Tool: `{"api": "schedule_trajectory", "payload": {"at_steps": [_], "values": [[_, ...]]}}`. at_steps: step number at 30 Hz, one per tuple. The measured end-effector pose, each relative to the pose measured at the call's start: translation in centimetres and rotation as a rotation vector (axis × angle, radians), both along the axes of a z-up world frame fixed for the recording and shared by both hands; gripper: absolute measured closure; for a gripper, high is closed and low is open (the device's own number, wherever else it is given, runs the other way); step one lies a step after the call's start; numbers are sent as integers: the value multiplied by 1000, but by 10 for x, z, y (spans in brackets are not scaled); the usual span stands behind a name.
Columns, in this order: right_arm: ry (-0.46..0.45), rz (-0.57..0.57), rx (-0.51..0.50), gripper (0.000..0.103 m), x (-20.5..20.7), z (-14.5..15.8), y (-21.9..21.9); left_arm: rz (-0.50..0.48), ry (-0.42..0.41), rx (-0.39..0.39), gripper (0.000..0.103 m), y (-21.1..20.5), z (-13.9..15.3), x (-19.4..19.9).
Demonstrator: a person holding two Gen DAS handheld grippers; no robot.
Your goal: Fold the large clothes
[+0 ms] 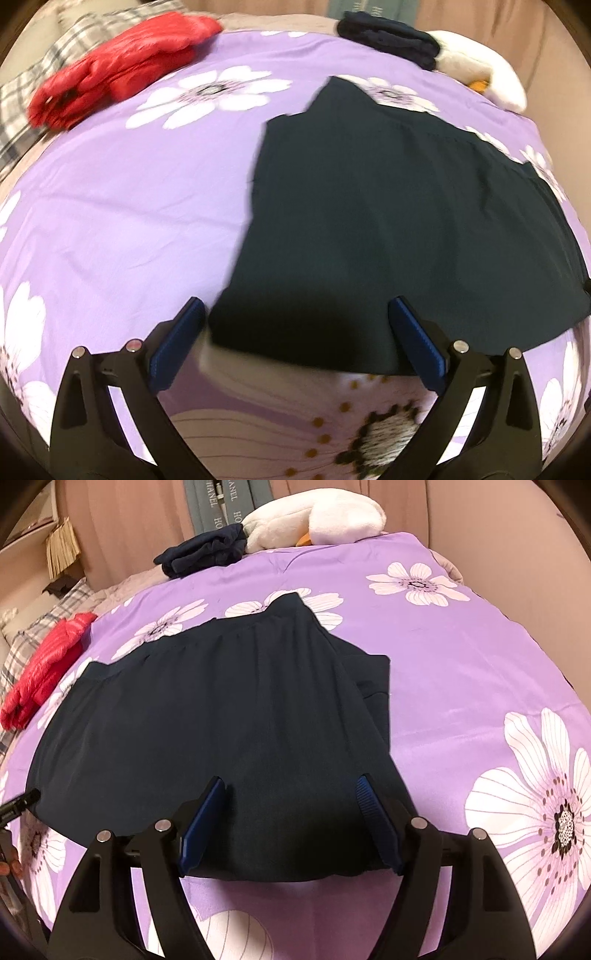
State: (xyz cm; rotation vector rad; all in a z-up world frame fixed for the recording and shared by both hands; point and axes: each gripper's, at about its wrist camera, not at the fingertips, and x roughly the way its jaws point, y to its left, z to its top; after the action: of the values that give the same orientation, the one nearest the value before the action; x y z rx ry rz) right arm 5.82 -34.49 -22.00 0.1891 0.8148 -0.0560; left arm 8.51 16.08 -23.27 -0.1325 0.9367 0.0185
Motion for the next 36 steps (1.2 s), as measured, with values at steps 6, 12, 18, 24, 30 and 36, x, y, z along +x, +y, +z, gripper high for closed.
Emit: {"api": "schedule_trajectory", "payload": {"at_steps": [6,12,18,24,30,36], "values": [[7,-133,8,29,-16,5,-31,62,-24,-2,4,18,13,-12],[-82,-65,-21,29,-30,18,-10,-9,-153,61,4,-17,44,-25],[-121,169,-68,29,-20,19,72,-138,-173,132,4,-77,41,-18],[-44,221,-245,28,-7,-10,136,-178,-74,152,4,-105,8,-9],[-33,223,-234,28,-11,-9,129,-175,-54,126,3,-101,8,-14],[-21,242,-159,28,-30,10,126,-177,-9,89,3,-99,24,-25]]}}
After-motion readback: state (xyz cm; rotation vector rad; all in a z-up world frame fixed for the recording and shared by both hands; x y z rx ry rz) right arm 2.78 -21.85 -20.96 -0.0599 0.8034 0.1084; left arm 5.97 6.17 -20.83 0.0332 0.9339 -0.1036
